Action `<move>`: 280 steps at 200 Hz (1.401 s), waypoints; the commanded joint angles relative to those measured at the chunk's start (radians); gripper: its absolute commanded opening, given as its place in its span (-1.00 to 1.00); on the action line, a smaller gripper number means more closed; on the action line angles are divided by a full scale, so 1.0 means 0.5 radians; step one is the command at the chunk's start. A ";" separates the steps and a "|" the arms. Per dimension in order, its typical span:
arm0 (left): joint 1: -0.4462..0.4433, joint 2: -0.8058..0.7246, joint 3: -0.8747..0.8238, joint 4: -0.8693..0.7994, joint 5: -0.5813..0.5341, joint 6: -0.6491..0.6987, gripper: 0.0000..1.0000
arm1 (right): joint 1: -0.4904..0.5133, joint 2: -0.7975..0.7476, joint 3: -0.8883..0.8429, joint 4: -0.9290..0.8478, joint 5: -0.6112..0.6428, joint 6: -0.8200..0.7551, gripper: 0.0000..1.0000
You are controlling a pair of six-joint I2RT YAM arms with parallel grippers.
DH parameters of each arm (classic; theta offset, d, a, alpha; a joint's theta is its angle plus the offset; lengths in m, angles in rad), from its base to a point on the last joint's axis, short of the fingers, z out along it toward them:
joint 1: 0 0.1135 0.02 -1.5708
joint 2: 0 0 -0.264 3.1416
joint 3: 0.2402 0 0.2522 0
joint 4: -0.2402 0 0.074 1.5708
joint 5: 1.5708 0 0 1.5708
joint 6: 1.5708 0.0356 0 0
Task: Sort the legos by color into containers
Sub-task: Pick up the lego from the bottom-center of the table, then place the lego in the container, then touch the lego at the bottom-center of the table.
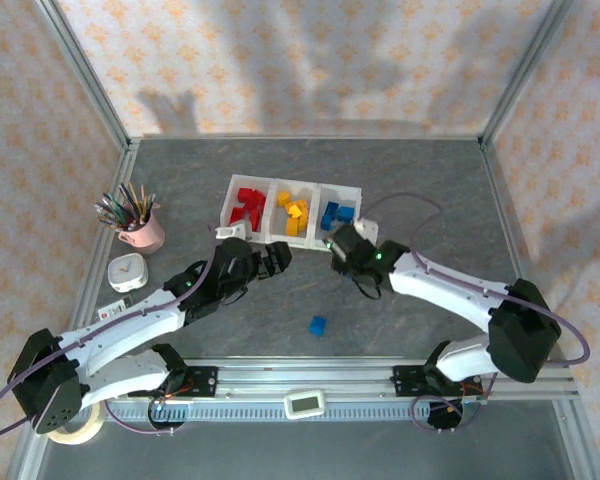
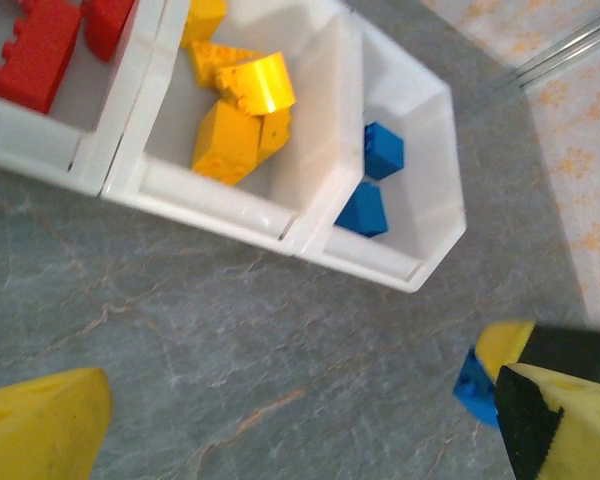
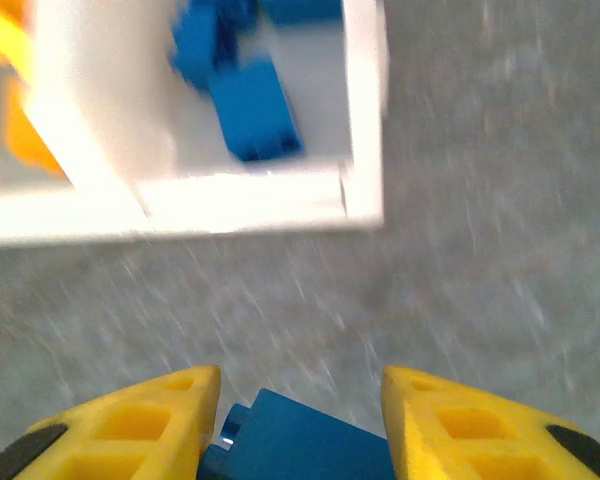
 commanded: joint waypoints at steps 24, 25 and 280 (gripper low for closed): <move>0.079 0.050 0.193 -0.066 -0.077 0.160 0.98 | -0.242 0.371 0.399 0.146 0.214 -0.418 -0.15; 0.082 0.050 0.194 -0.067 -0.078 0.162 0.98 | -0.247 0.382 0.408 0.151 0.216 -0.423 -0.15; 0.231 -0.231 0.076 -0.250 0.078 0.132 0.98 | -0.090 0.120 0.257 0.068 -0.073 -0.465 0.53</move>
